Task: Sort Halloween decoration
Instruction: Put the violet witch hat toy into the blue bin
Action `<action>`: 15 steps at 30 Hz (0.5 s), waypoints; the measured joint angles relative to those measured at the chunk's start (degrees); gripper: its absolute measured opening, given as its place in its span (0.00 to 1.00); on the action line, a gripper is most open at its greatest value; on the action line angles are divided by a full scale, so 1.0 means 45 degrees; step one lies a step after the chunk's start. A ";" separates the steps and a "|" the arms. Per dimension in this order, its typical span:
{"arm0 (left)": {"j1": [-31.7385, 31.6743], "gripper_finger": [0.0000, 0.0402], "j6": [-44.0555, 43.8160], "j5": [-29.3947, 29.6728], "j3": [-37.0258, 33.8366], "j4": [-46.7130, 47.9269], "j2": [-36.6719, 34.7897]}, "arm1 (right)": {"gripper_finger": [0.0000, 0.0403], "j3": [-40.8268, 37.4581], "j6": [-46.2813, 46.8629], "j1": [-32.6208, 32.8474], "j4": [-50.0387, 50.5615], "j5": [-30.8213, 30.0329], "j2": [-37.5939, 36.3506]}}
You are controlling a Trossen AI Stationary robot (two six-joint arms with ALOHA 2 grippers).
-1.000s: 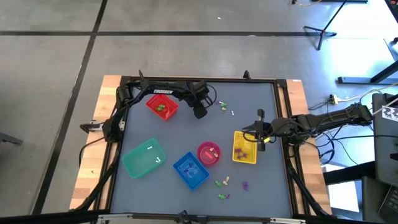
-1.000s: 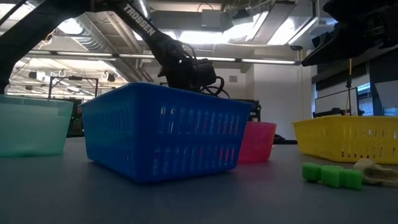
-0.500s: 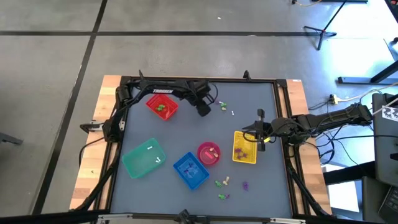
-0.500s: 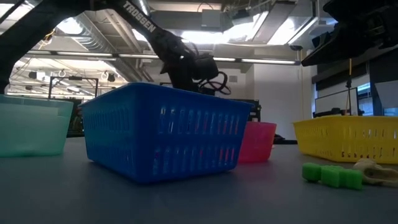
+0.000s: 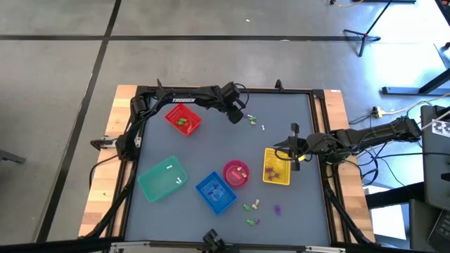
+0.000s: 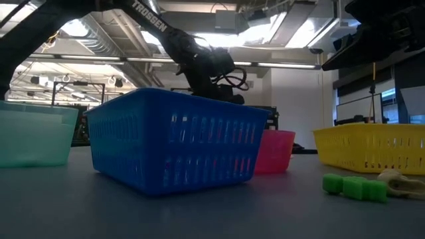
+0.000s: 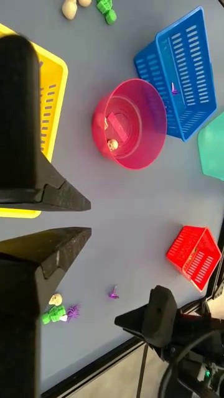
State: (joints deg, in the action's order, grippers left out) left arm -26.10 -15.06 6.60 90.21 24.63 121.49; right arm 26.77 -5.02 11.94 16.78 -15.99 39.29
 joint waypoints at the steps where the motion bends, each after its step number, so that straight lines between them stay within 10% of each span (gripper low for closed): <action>1: -0.0029 0.34 0.0002 0.0017 -0.0014 -0.0007 0.0000 | 0.13 0.0000 -0.0001 0.0000 0.0000 0.0000 0.0000; 15: -0.0249 0.34 0.0002 -0.0113 -0.0039 0.0568 0.0627 | 0.13 0.0000 -0.0053 0.0000 0.0016 0.0034 0.0000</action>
State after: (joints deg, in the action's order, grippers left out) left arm -27.22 -15.05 6.09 90.04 27.19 124.31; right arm 26.78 -5.25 11.94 16.85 -15.84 39.29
